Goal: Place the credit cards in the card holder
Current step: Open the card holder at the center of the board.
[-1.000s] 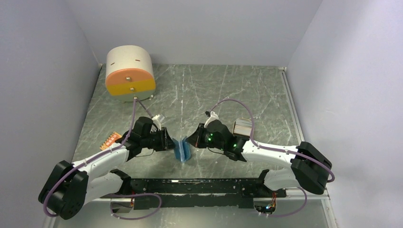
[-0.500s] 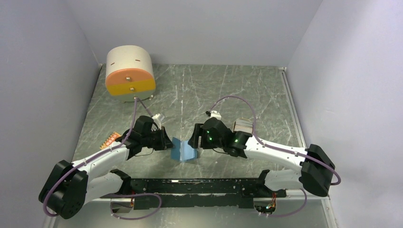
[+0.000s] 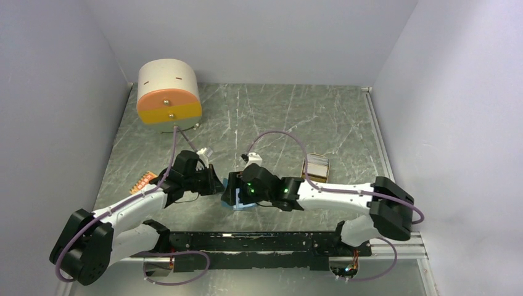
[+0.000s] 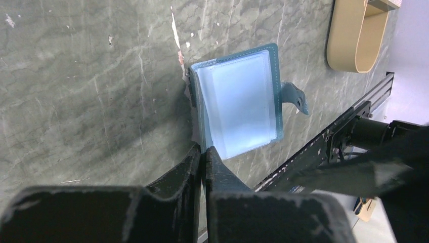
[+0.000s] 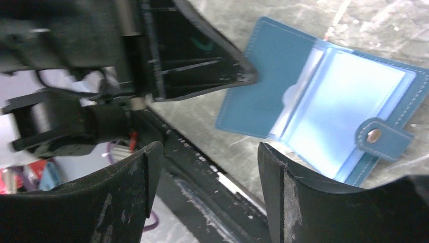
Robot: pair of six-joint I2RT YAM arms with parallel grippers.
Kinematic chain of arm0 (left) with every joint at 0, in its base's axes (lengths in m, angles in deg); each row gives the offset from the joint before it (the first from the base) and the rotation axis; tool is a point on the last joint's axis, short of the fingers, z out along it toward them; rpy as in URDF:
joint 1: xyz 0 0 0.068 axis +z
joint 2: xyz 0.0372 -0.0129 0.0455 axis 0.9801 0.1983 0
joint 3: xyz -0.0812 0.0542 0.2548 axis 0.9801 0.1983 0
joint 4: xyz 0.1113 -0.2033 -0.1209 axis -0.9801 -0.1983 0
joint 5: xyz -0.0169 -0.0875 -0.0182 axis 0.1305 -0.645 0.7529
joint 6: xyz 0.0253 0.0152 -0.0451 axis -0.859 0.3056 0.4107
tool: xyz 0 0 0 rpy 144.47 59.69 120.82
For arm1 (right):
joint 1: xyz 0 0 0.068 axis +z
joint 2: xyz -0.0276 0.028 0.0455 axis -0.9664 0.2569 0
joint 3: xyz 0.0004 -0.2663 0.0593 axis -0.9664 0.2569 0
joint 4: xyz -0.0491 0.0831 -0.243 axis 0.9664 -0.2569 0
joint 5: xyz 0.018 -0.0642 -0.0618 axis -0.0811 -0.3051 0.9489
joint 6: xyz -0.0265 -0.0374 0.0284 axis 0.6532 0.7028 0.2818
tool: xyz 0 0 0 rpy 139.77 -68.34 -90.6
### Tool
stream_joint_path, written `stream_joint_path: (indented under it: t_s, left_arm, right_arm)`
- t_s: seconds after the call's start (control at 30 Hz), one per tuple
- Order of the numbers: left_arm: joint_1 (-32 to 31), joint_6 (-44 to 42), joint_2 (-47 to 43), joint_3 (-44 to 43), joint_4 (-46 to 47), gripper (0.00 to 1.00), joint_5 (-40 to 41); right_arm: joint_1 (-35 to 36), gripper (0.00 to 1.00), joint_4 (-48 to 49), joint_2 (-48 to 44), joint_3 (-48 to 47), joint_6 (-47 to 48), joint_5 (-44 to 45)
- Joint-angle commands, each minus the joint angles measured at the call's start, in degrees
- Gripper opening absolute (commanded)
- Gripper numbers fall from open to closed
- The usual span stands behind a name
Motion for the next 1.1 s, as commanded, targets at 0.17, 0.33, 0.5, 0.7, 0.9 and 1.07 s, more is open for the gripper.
stream_joint_path:
  t_s: [0.17, 0.33, 0.5, 0.7, 0.9, 1.07]
  left_arm:
    - [-0.2, 0.0, -0.7, -0.3, -2.5, 0.09, 2.1]
    - [-0.2, 0.0, -1.2, 0.6, -2.9, 0.09, 3.2]
    - [-0.2, 0.4, -1.2, 1.5, -1.7, 0.09, 2.8]
    - [-0.2, 0.2, 0.1, 1.7, -0.9, 0.09, 2.7]
    - [-0.2, 0.6, 0.7, 2.4, 0.8, 0.09, 2.2]
    - [-0.2, 0.7, 1.1, 2.7, 1.5, 0.09, 1.9]
  right_arm:
    - [-3.5, 0.73, 0.0, 4.9, 3.2, 0.4, 5.2]
    - [-6.8, 0.75, 2.5, 4.0, 7.8, 0.3, 4.4]
    - [-8.0, 0.76, 5.6, 5.6, 9.5, -0.4, 1.9]
    - [-8.3, 0.77, 11.3, 7.0, 10.7, -1.3, -1.4]
    - [-9.2, 0.77, 14.8, 7.5, 13.0, -4.2, -3.9]
    - [-10.0, 0.76, 27.7, 3.6, 17.9, -6.2, -9.6]
